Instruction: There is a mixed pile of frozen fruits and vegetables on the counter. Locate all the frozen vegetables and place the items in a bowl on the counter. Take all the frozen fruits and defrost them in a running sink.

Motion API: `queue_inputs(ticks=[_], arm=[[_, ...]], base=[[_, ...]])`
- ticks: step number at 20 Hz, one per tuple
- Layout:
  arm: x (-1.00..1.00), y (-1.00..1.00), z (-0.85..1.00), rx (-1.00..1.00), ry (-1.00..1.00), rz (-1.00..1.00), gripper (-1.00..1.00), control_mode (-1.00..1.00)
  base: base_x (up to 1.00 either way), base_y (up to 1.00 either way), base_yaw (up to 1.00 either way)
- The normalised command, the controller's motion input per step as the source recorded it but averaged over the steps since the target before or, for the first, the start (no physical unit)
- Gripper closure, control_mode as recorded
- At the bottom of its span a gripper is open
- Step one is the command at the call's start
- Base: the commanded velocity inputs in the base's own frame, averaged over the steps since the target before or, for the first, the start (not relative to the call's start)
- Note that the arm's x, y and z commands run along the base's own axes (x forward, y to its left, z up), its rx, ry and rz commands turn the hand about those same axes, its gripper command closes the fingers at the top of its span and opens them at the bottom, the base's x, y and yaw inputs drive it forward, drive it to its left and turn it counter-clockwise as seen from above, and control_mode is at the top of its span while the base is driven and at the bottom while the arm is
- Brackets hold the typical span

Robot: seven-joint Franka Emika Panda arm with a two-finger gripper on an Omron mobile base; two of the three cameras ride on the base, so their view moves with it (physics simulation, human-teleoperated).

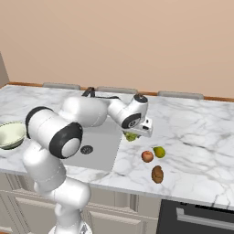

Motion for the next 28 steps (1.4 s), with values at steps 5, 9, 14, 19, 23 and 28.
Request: queue_inputs(ticks=[5,9,14,19,23,28], arm=[[-0.51,0.52,0.29,0.0,0.0,0.0,1.0,-1.0],[-0.89,0.24,0.25,0.0,-0.04,0.0,1.0,-1.0],[-0.81,0.31,0.26,0.0,-0.08,0.0,1.0,-1.0],[-0.42,0.62,0.11,0.0,-0.05,0.0,1.0,-1.0],[-0.26,0.74,0.23,0.0,-0.05,0.0,1.0,-1.0],[-0.16,0.73,0.32,0.0,-0.06,-0.02,1.0,-1.0]], base=[[0.0,0.0,0.0],[0.0,0.0,0.0],[0.0,0.0,0.0],[0.0,0.0,0.0],[0.0,0.0,0.0],[0.0,0.0,0.0]])
